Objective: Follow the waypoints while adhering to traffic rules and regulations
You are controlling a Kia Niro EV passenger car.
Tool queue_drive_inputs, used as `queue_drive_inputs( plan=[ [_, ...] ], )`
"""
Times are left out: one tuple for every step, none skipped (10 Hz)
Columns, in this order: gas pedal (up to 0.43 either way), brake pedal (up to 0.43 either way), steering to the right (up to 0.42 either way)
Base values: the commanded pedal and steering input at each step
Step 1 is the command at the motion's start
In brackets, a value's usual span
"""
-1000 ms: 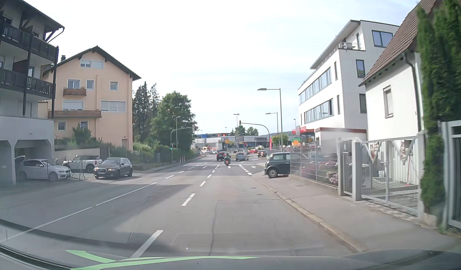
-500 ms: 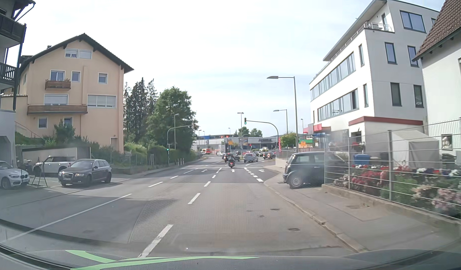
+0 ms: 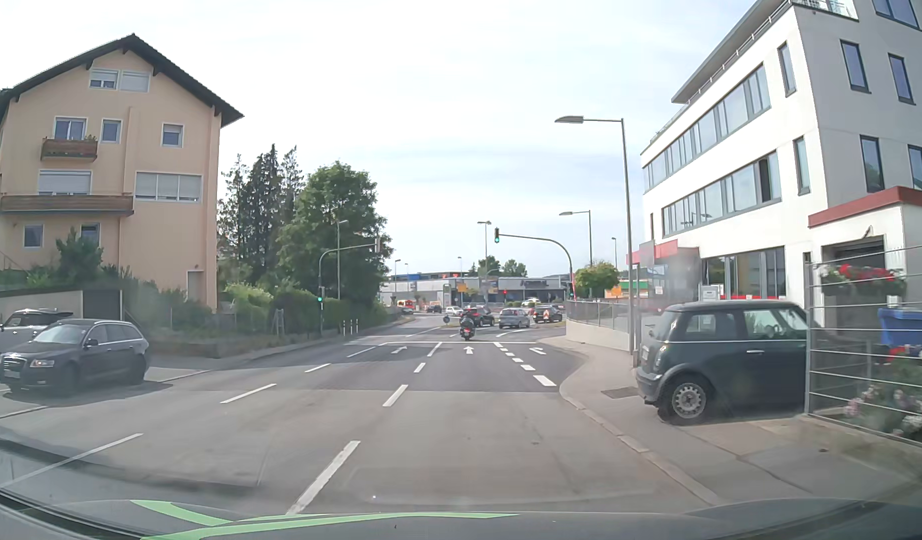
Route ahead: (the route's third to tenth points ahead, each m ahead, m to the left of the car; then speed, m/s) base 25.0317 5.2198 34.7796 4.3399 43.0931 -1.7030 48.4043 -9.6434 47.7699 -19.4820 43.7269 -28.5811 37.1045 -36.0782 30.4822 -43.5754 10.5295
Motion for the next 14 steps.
queue_drive_inputs(
  plan=[
    [0.0,0.085,0.012],
    [0.0,0.085,0.019],
    [0.0,0.091,0.027],
    [0.0,0.091,0.032],
    [0.0,0.098,0.036],
    [0.0,0.11,0.039],
    [0.0,0.104,0.042],
    [0.0,0.11,0.046],
    [0.0,0.116,0.05],
    [0.0,0.122,0.052],
    [0.0,0.128,0.052],
    [0.0,0.134,0.051],
    [0.0,0.134,0.048],
    [0.0,0.14,0.041]
  ],
)
